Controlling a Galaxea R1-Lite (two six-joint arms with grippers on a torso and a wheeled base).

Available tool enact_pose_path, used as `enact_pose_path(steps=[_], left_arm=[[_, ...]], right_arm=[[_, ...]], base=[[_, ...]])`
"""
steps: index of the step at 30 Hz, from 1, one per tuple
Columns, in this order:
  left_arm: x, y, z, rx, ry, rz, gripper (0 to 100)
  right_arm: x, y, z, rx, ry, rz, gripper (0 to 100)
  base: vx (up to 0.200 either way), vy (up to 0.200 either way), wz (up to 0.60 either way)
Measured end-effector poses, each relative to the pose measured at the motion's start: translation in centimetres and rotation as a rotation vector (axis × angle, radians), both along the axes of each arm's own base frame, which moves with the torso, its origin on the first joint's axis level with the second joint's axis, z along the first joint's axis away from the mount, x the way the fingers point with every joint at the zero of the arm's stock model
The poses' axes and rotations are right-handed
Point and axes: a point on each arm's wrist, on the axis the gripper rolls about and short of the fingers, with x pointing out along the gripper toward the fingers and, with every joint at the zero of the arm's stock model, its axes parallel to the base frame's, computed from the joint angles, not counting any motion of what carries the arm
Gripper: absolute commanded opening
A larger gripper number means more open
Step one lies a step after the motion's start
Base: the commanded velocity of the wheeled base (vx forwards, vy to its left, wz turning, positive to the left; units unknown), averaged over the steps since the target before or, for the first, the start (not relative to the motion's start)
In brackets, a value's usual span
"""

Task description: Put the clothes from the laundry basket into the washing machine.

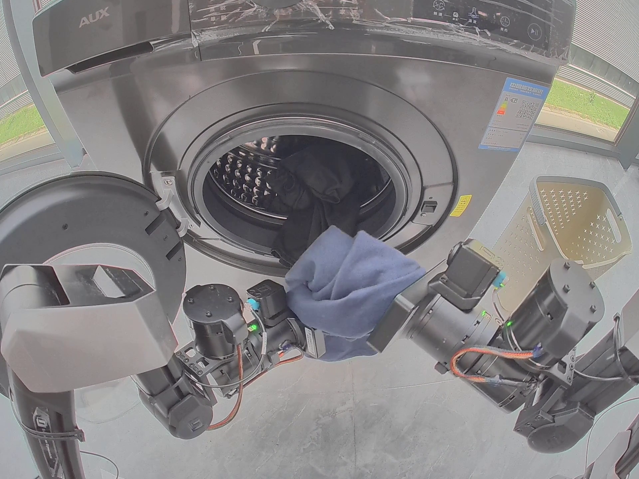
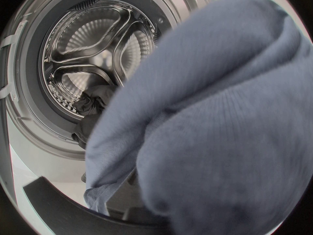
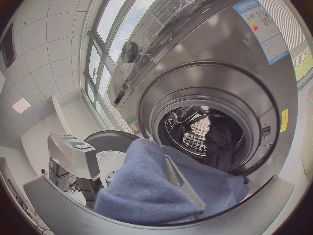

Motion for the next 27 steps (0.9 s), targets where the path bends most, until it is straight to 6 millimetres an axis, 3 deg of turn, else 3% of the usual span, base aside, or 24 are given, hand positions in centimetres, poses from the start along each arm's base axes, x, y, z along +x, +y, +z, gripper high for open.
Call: enact_pose_path(steps=[9,15,16,21,27], left_arm=[[-1.1,0.9,2.8,-0.067,-0.026,0.023,0],[-2.3,1.6,3.1,-0.063,-0.007,0.011,0],[-2.6,1.7,2.9,-0.055,0.003,0.003,100],[-3.9,2.0,1.5,-0.009,0.062,-0.040,100],[-4.5,2.2,-0.8,0.074,0.120,-0.060,100]], right_arm=[[1.2,-2.3,-1.2,-0.042,0.042,-0.082,0],[1.9,-2.5,-0.8,-0.031,0.029,-0.105,0],[2.1,-2.4,-0.5,-0.020,0.018,-0.106,0],[2.9,-1.5,1.2,0.037,-0.035,-0.107,0],[4.0,-0.4,1.7,0.062,-0.062,-0.102,0]], base=[[0.000,0.000,0.00],[0.000,0.000,0.00],[0.000,0.000,0.00],[0.000,0.000,0.00],[0.000,0.000,0.00]])
